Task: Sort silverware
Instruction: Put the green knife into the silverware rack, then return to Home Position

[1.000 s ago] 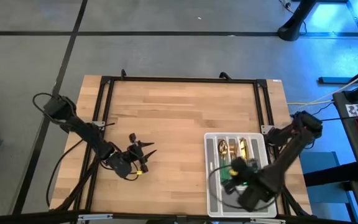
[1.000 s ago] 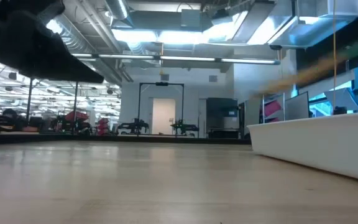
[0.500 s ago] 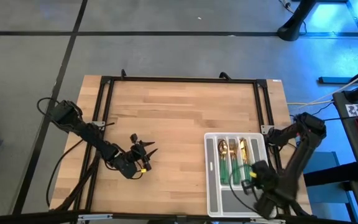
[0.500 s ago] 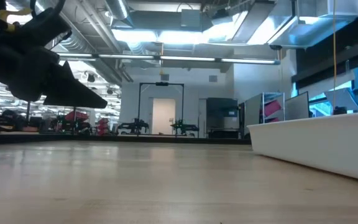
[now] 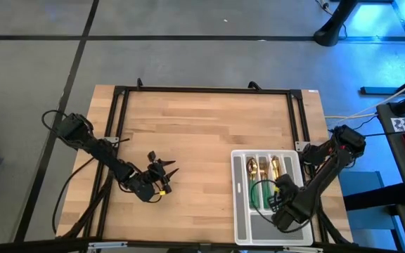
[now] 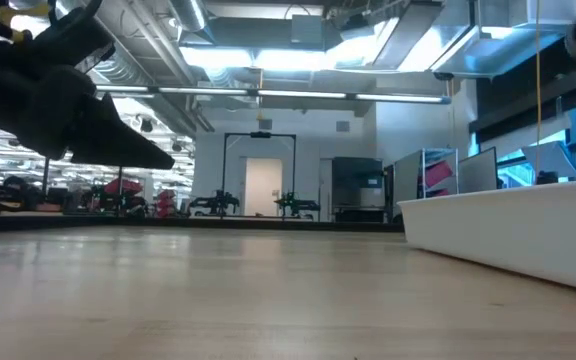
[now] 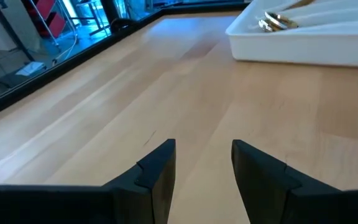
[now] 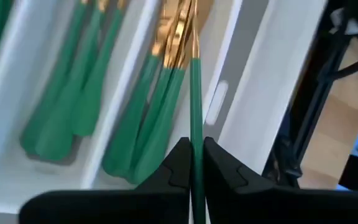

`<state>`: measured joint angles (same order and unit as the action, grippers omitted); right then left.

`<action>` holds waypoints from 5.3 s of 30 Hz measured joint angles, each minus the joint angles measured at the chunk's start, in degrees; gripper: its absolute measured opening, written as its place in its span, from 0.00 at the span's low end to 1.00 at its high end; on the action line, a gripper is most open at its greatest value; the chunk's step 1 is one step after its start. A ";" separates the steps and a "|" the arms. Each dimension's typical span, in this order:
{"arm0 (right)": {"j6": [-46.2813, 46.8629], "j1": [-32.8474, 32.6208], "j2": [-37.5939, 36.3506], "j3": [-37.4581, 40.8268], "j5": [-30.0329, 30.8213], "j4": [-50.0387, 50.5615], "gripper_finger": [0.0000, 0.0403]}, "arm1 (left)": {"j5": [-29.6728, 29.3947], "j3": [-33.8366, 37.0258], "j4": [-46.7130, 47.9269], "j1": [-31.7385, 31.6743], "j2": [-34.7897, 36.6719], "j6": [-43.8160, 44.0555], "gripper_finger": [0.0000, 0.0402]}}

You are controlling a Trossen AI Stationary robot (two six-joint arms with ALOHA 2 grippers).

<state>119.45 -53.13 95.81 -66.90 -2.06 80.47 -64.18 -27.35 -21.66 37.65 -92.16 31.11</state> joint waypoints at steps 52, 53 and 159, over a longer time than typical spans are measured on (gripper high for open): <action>-101.46 35.39 -33.60 41.63 13.14 -95.00 0.02 | 81.65 -0.02 -33.33 -60.32 12.24 -20.19 0.02; -104.65 38.35 -34.91 41.80 10.41 -95.95 0.01 | 81.90 -0.02 -29.86 -61.46 14.78 -21.93 0.03; -113.42 56.53 -95.58 66.41 -1.92 -81.70 0.00 | 65.00 26.80 21.06 -47.10 84.89 -27.04 0.00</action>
<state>6.03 3.40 0.23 -0.49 -3.97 -1.23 0.82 -0.56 -0.60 -9.45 -7.27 4.08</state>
